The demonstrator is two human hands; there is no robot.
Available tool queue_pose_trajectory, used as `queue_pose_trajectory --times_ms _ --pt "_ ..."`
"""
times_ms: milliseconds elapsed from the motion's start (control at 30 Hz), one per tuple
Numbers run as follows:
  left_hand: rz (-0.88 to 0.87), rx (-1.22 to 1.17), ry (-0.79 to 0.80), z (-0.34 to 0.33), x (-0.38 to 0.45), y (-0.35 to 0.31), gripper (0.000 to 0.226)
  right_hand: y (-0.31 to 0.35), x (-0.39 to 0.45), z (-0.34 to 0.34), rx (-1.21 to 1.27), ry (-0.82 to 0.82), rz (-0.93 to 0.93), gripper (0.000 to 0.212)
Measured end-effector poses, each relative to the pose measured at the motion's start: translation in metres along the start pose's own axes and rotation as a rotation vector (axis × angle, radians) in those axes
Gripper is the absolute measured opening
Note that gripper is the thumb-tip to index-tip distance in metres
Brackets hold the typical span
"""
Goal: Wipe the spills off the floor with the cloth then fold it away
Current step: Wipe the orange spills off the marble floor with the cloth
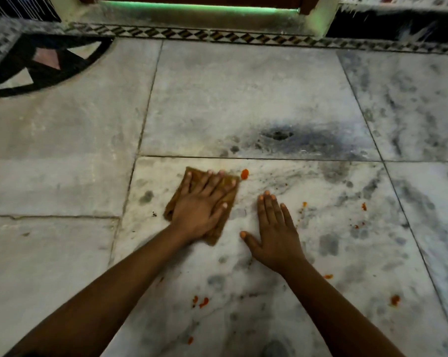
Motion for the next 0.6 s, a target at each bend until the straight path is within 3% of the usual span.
queue_pose_trajectory --times_ms 67,200,267,367,500,600 --pt "-0.013 -0.005 -0.008 -0.003 -0.012 0.004 0.058 -0.013 -0.009 0.001 0.029 -0.014 -0.028 0.099" --pt "0.249 0.001 0.023 -0.002 0.043 0.018 0.057 -0.026 -0.013 0.000 -0.006 -0.022 -0.010 0.111" --pt "0.281 -0.028 0.036 0.000 0.085 0.009 0.054 -0.025 -0.012 -0.001 -0.007 0.012 -0.019 0.107" --pt "0.125 -0.024 0.068 0.002 0.109 -0.026 0.057 -0.022 -0.012 0.002 -0.037 0.014 -0.033 0.103" --pt "-0.160 0.037 0.025 -0.001 0.057 -0.054 0.062 -0.022 -0.010 0.003 -0.013 0.017 -0.043 0.104" --pt "-0.187 0.043 -0.016 -0.007 0.020 -0.033 0.058 -0.023 -0.011 0.001 -0.002 0.026 -0.036 0.102"
Point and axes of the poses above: each hand's wrist, its own x-axis towards the middle knuckle, its own z-axis out of the back of the hand, y = z × x, the point moved 4 cm from there along x, towards the middle knuckle, and after that the axes turned 7 degrees about x, right-handed, at the moved point
